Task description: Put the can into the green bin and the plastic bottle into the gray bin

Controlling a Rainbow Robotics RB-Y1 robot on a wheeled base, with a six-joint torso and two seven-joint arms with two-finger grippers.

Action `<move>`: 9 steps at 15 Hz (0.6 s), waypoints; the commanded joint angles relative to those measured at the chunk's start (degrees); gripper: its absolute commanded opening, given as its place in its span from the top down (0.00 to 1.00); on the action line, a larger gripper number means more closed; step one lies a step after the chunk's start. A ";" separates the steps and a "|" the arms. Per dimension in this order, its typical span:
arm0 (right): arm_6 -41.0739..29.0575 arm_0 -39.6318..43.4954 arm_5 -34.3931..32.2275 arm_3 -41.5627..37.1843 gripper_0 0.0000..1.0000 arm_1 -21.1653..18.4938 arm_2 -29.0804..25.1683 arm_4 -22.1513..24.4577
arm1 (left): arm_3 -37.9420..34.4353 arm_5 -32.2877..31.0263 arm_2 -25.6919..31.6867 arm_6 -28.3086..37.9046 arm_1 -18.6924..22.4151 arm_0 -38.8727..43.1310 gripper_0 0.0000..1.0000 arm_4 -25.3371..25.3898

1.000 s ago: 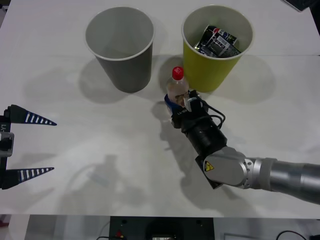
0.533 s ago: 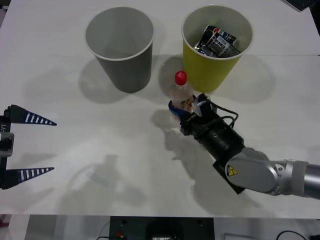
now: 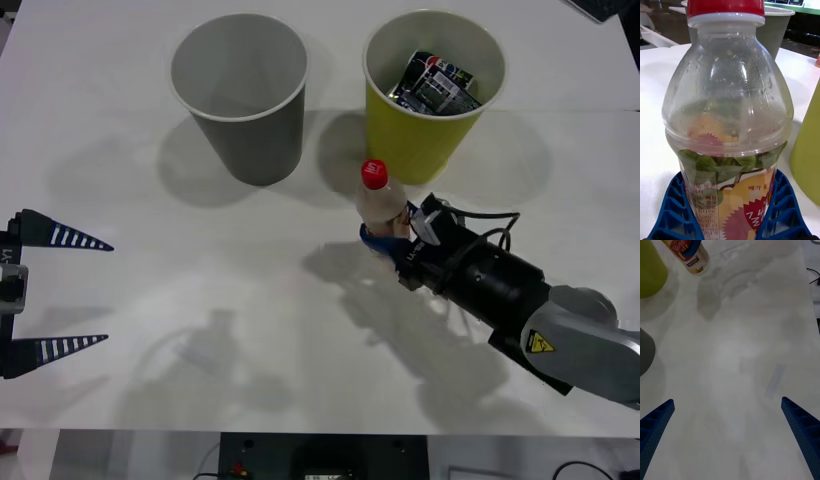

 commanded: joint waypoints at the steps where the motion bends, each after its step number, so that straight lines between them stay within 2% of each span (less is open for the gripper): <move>1: 0.01 4.68 -11.05 -4.43 1.00 -2.19 -9.05 0.16 | 0.00 0.00 0.00 0.00 0.00 0.00 0.02 0.00; 6: -1.66 12.94 -31.71 -9.97 1.00 -3.68 -27.07 -0.46 | 0.00 0.00 0.00 0.00 0.00 0.00 0.02 0.00; 9: -7.90 15.13 -42.34 -11.90 1.00 -3.86 -35.24 -1.34 | 0.00 0.00 0.00 0.00 0.00 0.00 0.02 0.00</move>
